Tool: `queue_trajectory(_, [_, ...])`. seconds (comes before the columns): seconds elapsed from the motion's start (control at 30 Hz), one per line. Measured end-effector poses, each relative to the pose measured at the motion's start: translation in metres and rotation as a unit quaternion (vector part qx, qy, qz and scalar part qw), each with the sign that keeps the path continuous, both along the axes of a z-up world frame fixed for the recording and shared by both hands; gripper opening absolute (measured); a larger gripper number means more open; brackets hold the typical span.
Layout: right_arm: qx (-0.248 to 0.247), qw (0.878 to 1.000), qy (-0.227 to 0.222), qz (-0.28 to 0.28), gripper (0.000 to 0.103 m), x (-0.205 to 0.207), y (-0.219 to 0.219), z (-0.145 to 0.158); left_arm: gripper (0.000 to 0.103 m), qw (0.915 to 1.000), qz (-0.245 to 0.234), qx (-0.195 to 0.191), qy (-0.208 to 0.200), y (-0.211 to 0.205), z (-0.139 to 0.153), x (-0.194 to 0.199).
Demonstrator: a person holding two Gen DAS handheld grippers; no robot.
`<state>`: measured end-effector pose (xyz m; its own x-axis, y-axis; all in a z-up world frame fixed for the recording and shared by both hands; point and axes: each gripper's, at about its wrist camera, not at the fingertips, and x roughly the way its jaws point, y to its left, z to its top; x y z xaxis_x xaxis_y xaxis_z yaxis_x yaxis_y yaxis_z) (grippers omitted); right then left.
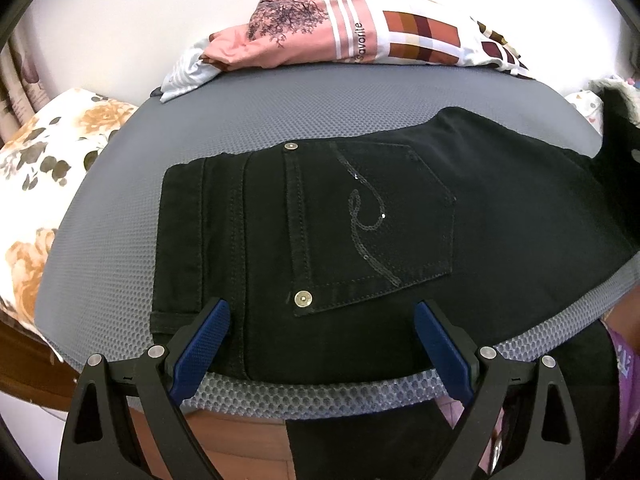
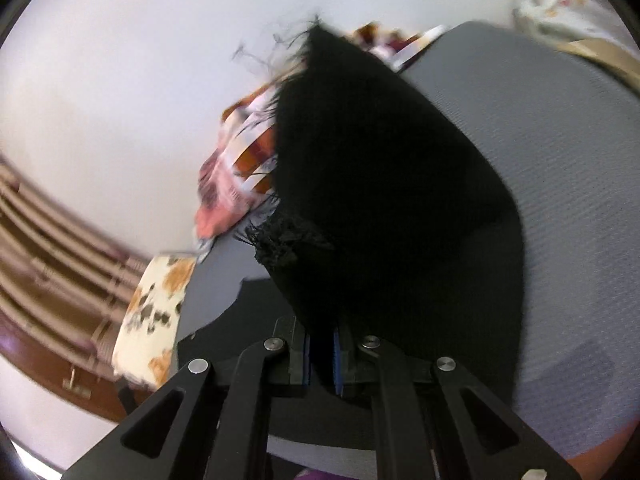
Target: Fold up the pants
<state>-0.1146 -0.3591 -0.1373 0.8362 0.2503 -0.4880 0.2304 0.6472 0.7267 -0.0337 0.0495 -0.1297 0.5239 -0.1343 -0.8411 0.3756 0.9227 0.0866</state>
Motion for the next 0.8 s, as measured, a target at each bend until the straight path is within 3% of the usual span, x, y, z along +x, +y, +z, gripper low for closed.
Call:
queue_trajectory(0.27, [-0.003, 0.995, 0.028, 0.094, 0.009, 0.044, 0.077, -0.023, 0.093, 1.0, -0.005, 0.004, 0.005, -0.003, -0.003, 0.0])
queue_trajectory(0.43, [0.005, 0.992, 0.038, 0.122, 0.009, 0.051, 0.1, -0.038, 0.093, 0.9999, -0.009, 0.007, 0.008, -0.005, -0.005, 0.0])
queue_trajectory(0.8, [-0.028, 0.982, 0.056, 0.178, 0.009, 0.063, 0.143, -0.05, 0.093, 0.9998, -0.014, 0.01, 0.013, -0.006, -0.008, -0.001])
